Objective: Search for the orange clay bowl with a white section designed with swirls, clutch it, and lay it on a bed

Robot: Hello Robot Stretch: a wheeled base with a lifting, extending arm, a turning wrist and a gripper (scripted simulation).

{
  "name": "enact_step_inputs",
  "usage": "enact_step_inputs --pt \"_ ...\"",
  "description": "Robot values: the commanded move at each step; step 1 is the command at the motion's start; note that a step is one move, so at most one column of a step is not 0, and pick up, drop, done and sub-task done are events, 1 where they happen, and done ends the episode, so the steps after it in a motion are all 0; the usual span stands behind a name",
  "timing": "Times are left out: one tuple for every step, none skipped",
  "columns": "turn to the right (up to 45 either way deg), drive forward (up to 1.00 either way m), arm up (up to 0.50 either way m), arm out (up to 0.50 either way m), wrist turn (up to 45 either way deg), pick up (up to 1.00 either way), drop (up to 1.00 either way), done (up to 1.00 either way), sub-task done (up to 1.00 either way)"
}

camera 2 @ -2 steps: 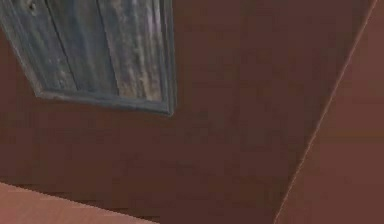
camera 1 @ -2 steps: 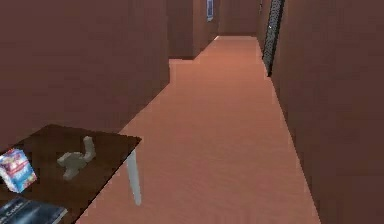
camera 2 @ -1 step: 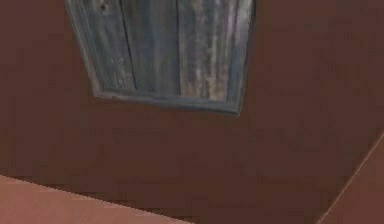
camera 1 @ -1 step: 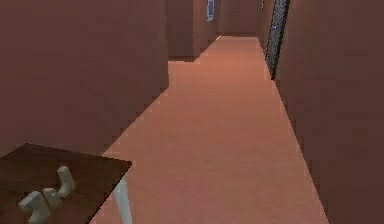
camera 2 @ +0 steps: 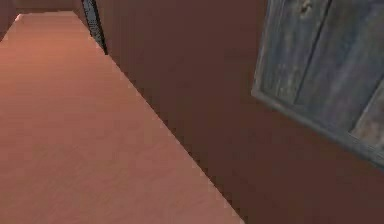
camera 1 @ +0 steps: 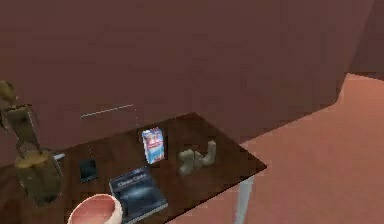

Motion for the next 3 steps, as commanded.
enact_step_inputs --pt "-45.0 0.00 0.00 0.00 0.0 0.00 0.00 0.00 0.00" --pt "-45.0 0.00 0.00 0.00 0.0 0.00 0.00 0.00 0.00" --pt "-30.0 0.00 0.00 0.00 0.0 0.00 0.00 0.00 0.00"
